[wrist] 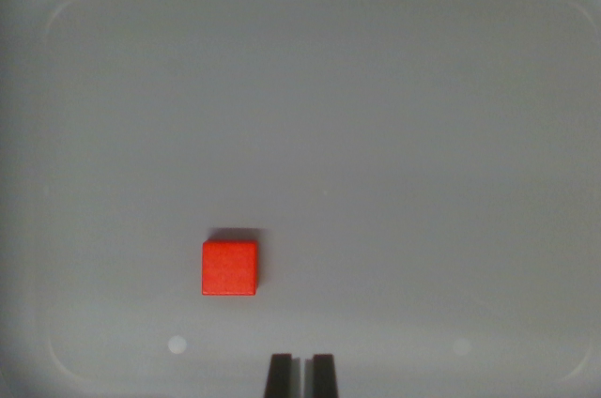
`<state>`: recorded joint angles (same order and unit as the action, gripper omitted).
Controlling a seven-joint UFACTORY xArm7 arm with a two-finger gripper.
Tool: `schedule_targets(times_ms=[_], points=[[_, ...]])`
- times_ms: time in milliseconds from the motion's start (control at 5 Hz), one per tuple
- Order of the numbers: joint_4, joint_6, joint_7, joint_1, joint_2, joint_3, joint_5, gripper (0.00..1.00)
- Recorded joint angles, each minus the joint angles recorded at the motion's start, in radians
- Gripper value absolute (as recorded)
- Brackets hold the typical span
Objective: Reach red block
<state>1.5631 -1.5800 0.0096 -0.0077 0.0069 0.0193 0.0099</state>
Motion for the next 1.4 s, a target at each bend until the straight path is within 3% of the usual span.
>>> schedule_targets(times_ms=[1400], points=[[-0.039,0.048,0.009,0.0045,0.009,0.002,-0.0010,0.00]])
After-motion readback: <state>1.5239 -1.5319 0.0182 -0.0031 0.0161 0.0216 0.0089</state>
